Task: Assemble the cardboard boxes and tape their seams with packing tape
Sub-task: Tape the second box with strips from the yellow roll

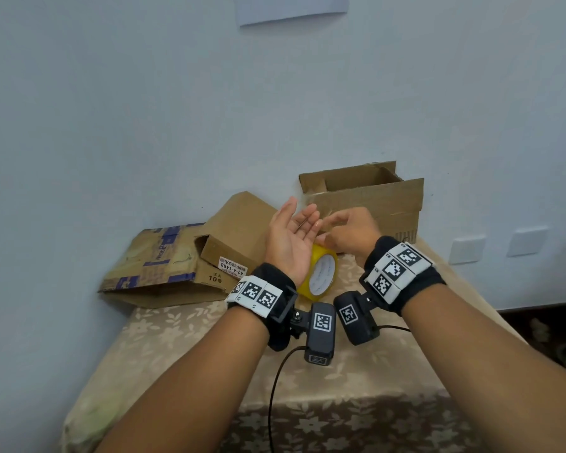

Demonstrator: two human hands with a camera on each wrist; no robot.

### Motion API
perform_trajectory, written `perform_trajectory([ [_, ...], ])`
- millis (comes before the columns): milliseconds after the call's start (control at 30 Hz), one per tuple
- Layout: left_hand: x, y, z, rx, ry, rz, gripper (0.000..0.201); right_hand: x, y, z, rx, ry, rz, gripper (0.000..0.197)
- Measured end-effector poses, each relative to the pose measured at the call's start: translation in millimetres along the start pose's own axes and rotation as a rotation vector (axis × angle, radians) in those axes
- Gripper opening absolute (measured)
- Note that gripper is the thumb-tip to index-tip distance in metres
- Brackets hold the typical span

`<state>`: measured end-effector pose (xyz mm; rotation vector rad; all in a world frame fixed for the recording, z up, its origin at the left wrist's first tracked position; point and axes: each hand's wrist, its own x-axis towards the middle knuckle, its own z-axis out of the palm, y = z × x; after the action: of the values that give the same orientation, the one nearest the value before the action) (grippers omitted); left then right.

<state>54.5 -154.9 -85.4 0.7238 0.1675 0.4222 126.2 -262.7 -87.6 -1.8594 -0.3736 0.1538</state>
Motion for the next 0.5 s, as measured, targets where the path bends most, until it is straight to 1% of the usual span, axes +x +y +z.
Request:
perform_trajectory([
  [67, 1.4, -0.1, -2.6, -0.003, -0.003, 0.014, 0.046, 0.3, -0.1, 3.1, 0.030, -0.008, 0.014, 0.025],
  [167, 2.8, -0.7, -5.5, 0.005, -0.007, 0.025, 0.049, -3.9, -4.8, 5.9, 0.155, -0.039, 0.054, 0.027],
  [333, 3.2, 0.2, -7.3, 0.004, -0.005, 0.053, 0.053, -11.5, -11.7, 2.2, 0.233, -0.071, 0.080, 0.025],
  [367, 3.8, 0.8, -7.9, 0.003, 0.004, 0.060, 0.054, -12.4, -12.8, 1.2, 0.259, -0.084, 0.105, 0.027],
  [500, 6.9, 6.1, -13.3, -0.025, 0.020, 0.062, 0.054, -14.1, -17.0, 4.1, 0.398, -0.167, 0.206, 0.048],
])
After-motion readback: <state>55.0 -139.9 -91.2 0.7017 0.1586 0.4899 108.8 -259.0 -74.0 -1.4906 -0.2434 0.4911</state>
